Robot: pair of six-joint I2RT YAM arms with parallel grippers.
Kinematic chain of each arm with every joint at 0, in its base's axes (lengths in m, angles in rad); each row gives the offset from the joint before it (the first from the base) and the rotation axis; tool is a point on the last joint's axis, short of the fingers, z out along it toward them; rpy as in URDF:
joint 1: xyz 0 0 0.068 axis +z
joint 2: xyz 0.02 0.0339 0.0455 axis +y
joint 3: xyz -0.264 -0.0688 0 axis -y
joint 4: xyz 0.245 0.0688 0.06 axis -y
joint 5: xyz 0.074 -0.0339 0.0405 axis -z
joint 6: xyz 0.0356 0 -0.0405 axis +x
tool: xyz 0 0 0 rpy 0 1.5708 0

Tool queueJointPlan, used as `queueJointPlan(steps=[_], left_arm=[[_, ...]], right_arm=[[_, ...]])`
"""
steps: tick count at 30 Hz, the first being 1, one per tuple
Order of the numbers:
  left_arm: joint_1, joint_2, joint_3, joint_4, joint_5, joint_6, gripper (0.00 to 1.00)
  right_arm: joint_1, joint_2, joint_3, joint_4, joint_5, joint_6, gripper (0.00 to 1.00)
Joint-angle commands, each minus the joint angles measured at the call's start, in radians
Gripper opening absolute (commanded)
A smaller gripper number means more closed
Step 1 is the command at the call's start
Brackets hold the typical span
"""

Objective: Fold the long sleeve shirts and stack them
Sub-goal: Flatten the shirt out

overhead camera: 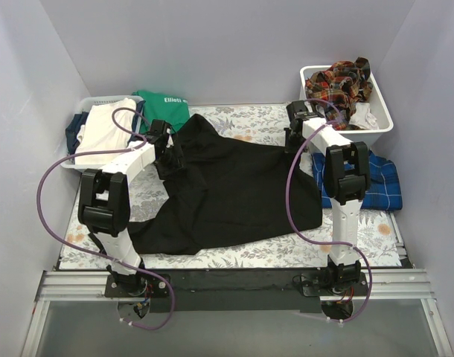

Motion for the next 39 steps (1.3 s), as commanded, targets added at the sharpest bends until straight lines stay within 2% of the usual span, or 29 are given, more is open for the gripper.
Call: queueJointPlan(steps=[1,6,10,14,20,23,25,27,28,30,31,34,39], left_arm=[[-0.005,0.018,-0.016,0.068,0.095,-0.036,0.51],[-0.002,0.110,0.022,0.039,-0.015,-0.050,0.49],[0.016,0.202,0.071,-0.024,-0.171,-0.014,0.47],[0.111,0.232,0.064,-0.030,-0.251,-0.004,0.45],[0.238,0.276,0.154,-0.043,-0.311,0.018,0.45],[0.246,0.304,0.203,-0.046,-0.333,0.000,0.46],[0.246,0.337,0.268,-0.043,-0.287,-0.002,0.47],[0.246,0.356,0.333,-0.064,-0.263,-0.007,0.49],[0.246,0.357,0.346,-0.063,-0.259,-0.007,0.51],[0.246,0.336,0.363,-0.023,-0.244,0.021,0.55],[0.246,0.315,0.369,-0.008,-0.220,0.032,0.57],[0.246,0.290,0.424,0.043,-0.129,0.072,0.62],[0.245,0.275,0.530,0.091,0.050,0.076,0.66]], right_arm=[[0.002,-0.054,-0.013,-0.002,-0.045,0.007,0.01],[0.004,-0.066,-0.019,0.016,-0.067,-0.013,0.01],[0.005,-0.057,0.004,0.027,-0.087,-0.022,0.01],[0.010,-0.005,0.085,0.030,-0.094,-0.034,0.01],[0.011,0.110,0.309,0.031,-0.107,-0.050,0.01],[0.010,0.157,0.412,0.047,-0.104,-0.053,0.01],[0.008,0.167,0.441,0.071,-0.128,-0.051,0.01],[0.007,0.164,0.463,0.100,-0.147,-0.041,0.13],[0.005,0.158,0.464,0.109,-0.177,-0.039,0.25],[0.007,0.119,0.451,0.129,-0.180,-0.036,0.38],[0.007,0.101,0.445,0.136,-0.173,-0.038,0.49],[0.007,0.029,0.417,0.139,-0.130,-0.039,0.59],[0.007,-0.109,0.310,0.134,-0.130,-0.047,0.61]])
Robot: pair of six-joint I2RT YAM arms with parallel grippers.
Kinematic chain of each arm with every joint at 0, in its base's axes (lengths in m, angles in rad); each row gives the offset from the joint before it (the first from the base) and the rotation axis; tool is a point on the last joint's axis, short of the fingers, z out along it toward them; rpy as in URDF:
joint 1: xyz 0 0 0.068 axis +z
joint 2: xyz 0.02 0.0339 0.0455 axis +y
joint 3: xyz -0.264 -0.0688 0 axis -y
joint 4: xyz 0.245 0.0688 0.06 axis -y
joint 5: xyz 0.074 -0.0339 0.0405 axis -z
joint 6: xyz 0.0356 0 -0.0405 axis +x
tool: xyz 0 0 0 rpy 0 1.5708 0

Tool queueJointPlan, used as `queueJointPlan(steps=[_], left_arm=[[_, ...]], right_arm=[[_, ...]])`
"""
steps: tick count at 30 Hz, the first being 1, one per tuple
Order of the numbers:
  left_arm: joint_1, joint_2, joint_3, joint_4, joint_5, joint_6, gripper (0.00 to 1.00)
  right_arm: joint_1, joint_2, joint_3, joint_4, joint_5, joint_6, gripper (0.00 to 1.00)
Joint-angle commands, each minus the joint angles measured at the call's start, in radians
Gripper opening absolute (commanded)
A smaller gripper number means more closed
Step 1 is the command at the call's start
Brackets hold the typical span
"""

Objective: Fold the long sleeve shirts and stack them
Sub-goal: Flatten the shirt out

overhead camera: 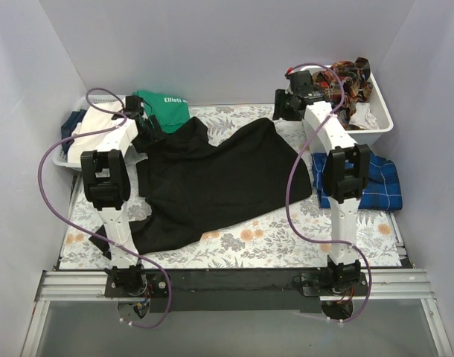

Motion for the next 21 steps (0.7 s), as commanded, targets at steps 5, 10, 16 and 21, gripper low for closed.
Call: queueJointPlan(steps=[5,10,16,21], left_arm=[[0.021,-0.074,0.141,0.081,0.189,0.025,0.71],[-0.032,-0.178,-0.007,0.069,0.215,0.041,0.71],[-0.162,-0.317,-0.228,0.101,0.183,0.042,0.72],[-0.193,-0.347,-0.337,0.135,0.195,0.003,0.72]], right_arm=[[0.011,-0.362,-0.298,-0.005,0.001,-0.028,0.61],[0.062,-0.482,-0.562,-0.108,0.015,-0.043,0.58],[0.175,-0.607,-0.867,-0.142,0.053,0.002,0.56],[0.202,-0.618,-0.988,-0.099,0.078,0.052,0.55]])
